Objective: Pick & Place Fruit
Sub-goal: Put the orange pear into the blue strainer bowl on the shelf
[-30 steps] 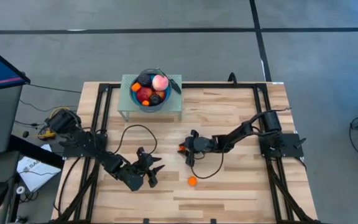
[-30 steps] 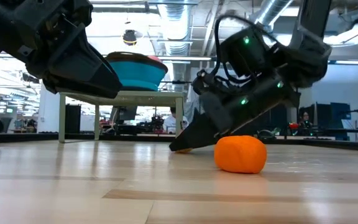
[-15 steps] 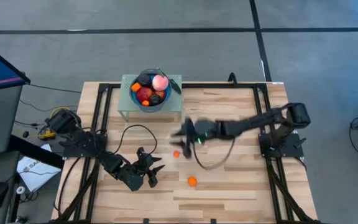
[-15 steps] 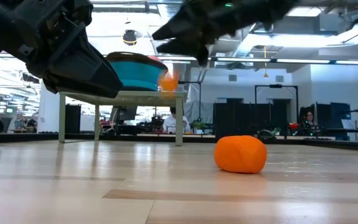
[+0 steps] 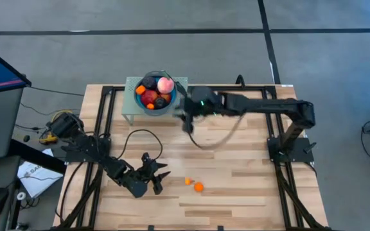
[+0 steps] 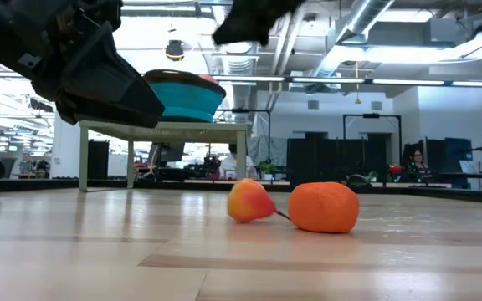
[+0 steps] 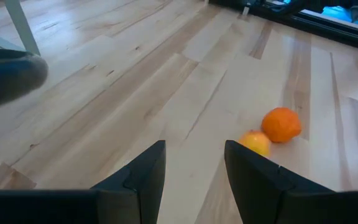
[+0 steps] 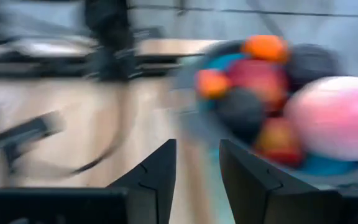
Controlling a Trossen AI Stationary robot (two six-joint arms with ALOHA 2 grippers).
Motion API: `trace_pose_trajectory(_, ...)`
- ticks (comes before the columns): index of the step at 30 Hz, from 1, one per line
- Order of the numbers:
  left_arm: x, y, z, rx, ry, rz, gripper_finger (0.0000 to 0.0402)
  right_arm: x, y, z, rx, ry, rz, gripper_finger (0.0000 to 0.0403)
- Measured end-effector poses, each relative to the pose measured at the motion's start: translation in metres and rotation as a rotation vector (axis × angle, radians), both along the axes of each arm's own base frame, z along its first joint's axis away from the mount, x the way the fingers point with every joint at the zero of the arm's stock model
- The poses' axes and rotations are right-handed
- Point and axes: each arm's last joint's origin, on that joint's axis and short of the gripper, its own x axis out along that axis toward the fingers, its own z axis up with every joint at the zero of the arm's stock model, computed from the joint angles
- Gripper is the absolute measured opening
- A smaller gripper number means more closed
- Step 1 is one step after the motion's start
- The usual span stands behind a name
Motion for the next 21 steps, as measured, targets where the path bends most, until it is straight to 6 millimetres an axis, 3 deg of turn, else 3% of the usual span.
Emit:
trace_pose_trajectory(6,-0.002,-0.003,0.000,-0.005,-0.006,-0.013,0.0158,-0.030,0.054,-0.007,0.004,0.109,0.145,0.0107)
trace_pose_trajectory(15,-0.001,-0.004,0.001,-0.012,-0.015,-0.013,0.0158,-0.063,0.149,-0.060,0.173,0.274,0.292,0.0108)
trace_pose_trajectory(21,0.001,-0.003,0.003,-0.035,-0.040,-0.005,0.0158,-0.057,0.222,-0.100,0.285,0.334,0.475,0.0125)
